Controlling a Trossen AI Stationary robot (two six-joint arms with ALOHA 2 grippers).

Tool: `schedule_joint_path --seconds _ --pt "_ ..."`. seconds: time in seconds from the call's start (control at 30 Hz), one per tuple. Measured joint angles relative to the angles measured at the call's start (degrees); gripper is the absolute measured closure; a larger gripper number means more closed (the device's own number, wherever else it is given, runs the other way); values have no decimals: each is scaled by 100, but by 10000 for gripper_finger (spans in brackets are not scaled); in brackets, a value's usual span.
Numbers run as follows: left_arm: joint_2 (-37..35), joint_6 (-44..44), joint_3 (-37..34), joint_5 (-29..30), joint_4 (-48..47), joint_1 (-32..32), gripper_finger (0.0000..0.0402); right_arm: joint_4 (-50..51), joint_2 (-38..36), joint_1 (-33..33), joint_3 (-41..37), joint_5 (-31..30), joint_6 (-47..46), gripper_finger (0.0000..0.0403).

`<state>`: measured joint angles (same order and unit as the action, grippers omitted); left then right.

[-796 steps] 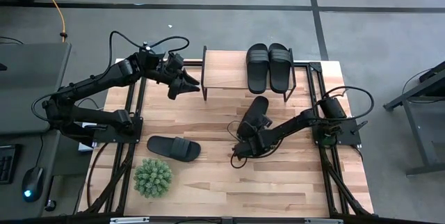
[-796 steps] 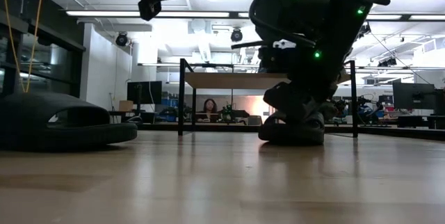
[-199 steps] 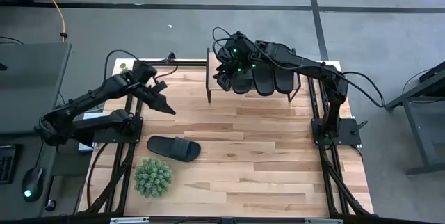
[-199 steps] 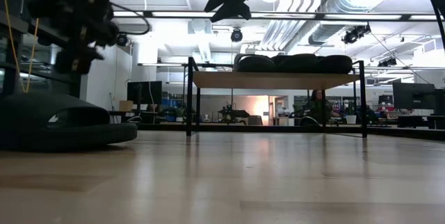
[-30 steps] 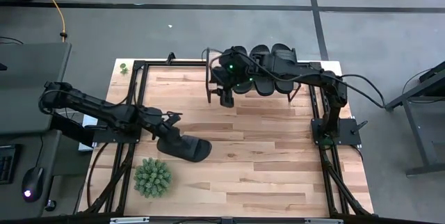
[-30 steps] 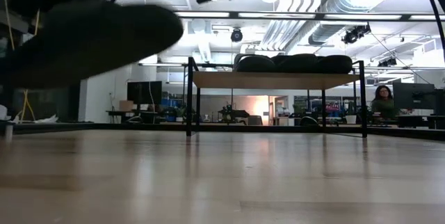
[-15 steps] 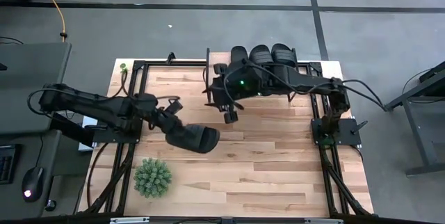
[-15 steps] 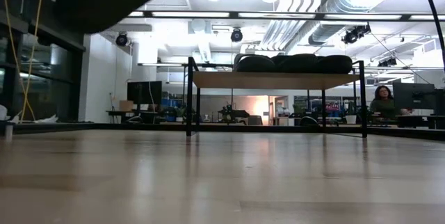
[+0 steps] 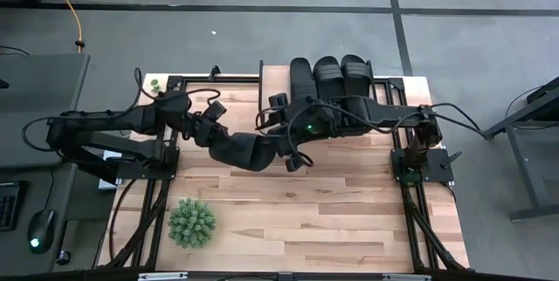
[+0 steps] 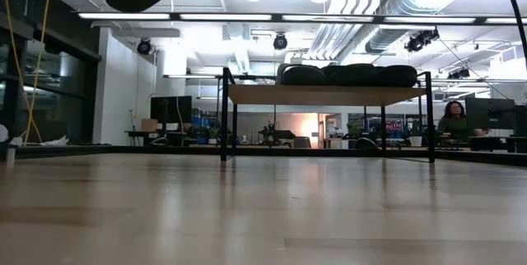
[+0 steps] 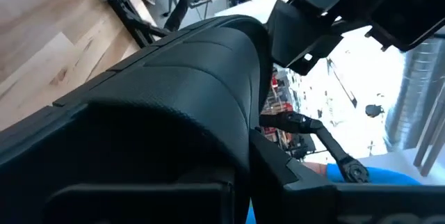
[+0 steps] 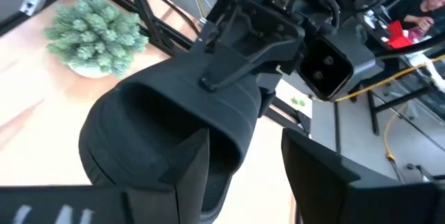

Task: Pick and place slides into the shelf
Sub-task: Put the black slipper on the shelf

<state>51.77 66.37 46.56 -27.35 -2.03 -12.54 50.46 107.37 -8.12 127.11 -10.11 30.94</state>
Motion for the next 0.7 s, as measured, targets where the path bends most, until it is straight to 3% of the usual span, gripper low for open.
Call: schedule_joint_path --seconds 0.7 --pt "4 159 110 -217 -35 -56 388 -363 381 20 -44 171 315 229"
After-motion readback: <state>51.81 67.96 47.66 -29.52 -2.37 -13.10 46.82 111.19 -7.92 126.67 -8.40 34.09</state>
